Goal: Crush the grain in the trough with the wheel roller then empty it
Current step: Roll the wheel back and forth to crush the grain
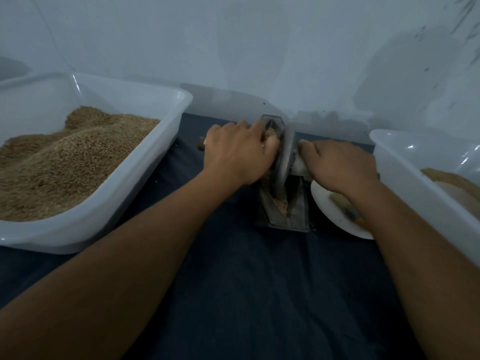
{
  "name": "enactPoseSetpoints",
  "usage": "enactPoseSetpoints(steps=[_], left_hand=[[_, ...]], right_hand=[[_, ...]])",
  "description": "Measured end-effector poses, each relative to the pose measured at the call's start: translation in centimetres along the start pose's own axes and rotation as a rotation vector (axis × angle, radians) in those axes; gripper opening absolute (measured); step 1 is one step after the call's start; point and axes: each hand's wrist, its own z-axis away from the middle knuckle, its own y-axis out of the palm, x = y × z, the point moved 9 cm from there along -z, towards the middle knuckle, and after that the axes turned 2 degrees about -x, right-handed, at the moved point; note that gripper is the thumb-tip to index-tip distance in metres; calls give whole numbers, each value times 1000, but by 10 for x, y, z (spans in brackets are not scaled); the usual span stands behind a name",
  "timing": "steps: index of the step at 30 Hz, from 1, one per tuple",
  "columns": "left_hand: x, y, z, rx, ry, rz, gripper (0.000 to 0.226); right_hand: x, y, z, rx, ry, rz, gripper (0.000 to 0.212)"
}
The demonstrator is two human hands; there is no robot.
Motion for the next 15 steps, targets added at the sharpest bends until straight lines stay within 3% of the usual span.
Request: enactPoseSetpoints(steps=[7,15], left_hand=[[20,16,1,52,-58,132,52],[21,26,-16,86,-68,98,55]], right_hand=[[21,-14,-15,-78,-61,160,62],[12,-5,-29,-73,-36,99,56]])
